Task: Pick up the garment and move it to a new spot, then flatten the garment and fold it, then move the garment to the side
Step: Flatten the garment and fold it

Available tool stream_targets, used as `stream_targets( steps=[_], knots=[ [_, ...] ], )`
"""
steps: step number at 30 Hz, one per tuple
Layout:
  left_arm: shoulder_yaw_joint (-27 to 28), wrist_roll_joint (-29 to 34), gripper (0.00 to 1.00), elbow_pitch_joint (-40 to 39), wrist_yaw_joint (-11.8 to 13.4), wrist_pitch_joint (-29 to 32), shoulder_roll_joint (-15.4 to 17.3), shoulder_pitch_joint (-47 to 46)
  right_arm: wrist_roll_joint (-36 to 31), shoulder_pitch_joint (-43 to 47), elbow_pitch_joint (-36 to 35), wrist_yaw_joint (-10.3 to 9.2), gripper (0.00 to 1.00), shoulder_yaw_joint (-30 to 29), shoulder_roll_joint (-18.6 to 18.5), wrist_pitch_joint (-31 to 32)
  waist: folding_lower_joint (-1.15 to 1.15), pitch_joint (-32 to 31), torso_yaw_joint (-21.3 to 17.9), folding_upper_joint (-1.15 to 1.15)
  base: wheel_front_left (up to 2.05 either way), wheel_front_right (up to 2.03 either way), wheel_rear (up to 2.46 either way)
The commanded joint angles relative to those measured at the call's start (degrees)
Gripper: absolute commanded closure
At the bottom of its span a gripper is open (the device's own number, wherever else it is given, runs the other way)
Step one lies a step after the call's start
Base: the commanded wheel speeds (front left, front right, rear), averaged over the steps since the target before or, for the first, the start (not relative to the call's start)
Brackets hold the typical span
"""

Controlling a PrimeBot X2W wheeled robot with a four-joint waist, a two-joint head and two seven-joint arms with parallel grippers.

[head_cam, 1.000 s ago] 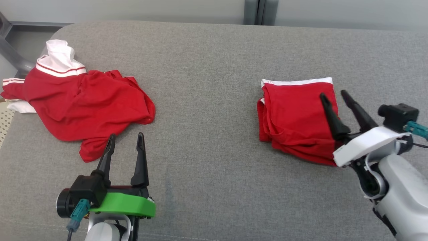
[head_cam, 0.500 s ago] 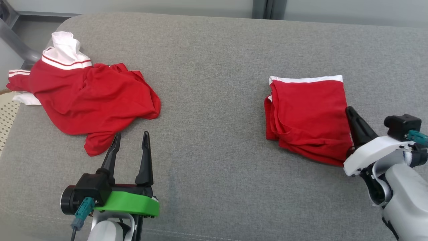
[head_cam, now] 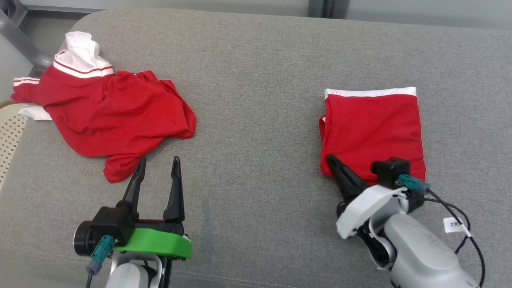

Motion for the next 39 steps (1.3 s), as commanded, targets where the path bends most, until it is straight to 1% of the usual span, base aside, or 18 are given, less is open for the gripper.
stream_targets(
  steps=[1, 3, 6, 9, 13, 18, 20, 21, 27, 33, 39],
  knots=[
    [0.02, -0.03, 0.00, 0.17, 0.08, -0.02, 0.15, -0.98, -0.38, 0.04, -0.50, -0.06, 1.00, 0.32, 0.34, -0.17, 0.00, -0.02, -0.20, 0.00, 0.00, 0.00, 0.00],
    [0.14, 0.08, 0.00, 0.22, 0.23, -0.02, 0.15, -0.99, -0.94, 0.06, -1.47, -0.07, 1.00, 0.94, 0.76, -0.17, 0.00, -0.05, -0.58, 0.00, 0.00, 0.00, 0.00],
    [0.49, 0.52, 0.00, 0.45, 0.10, -0.02, 0.15, -0.85, -1.87, 0.40, -3.74, -0.07, 1.00, -0.15, 0.27, -0.17, 0.00, -0.35, -1.57, 0.00, 0.00, 0.00, 0.00],
    [1.06, 0.93, 0.00, 0.76, -0.03, -0.02, 0.15, -0.60, -2.77, 1.77, -7.29, -0.07, 1.00, -3.36, -0.81, -0.17, 0.00, -0.99, -2.74, 0.00, 0.00, 0.00, 0.00],
    [2.02, 1.60, 0.00, 1.03, -0.33, -0.02, 0.15, 0.11, -4.54, 4.76, -12.37, -0.07, 1.00, -7.95, -3.19, -0.17, 0.00, -2.15, -4.73, 0.00, 0.00, 0.00, 0.00],
    [2.93, 2.27, 0.00, 1.41, -0.56, -0.01, 0.15, 0.83, -6.73, 8.01, -16.46, -0.07, 1.00, -13.46, -4.99, -0.17, 0.00, -3.36, -7.12, 0.00, 0.00, 0.00, 0.00],
    [3.38, 2.68, 0.00, 1.60, -0.77, -0.01, 0.15, 0.99, -7.78, 9.36, -17.92, -0.07, 0.45, -15.74, -5.06, -0.18, 0.00, -3.88, -8.03, 0.00, 0.00, 0.00, 0.00],
    [3.60, 2.82, 0.00, 1.72, -0.86, -0.02, 0.15, 1.08, -8.21, 10.04, -18.63, -0.07, 0.00, -16.87, -4.94, -0.18, 0.00, -4.22, -8.52, 0.00, 0.00, 0.00, 0.00],
    [4.79, 3.40, 0.00, 2.28, -1.17, -0.02, 0.16, 1.98, -10.31, 14.60, -22.46, -0.07, 0.00, -21.32, -3.87, -0.17, 0.00, -5.87, -10.63, 0.00, 0.00, 0.00, 0.00],
    [6.23, 3.95, 0.00, 2.66, -1.71, -0.01, 0.16, 3.18, -11.32, 19.33, -25.05, -0.07, 0.00, -23.33, -3.24, -0.18, 0.00, -7.78, -11.90, 0.00, 0.00, 0.00, 0.00],
    [7.80, 4.90, 0.00, 2.36, -1.82, -0.01, 0.23, 4.56, -12.84, 22.95, -27.20, -0.07, 0.00, -25.38, -2.75, -0.18, 0.00, -9.10, -12.18, 0.00, 0.00, 0.00, 0.00]
  ],
)
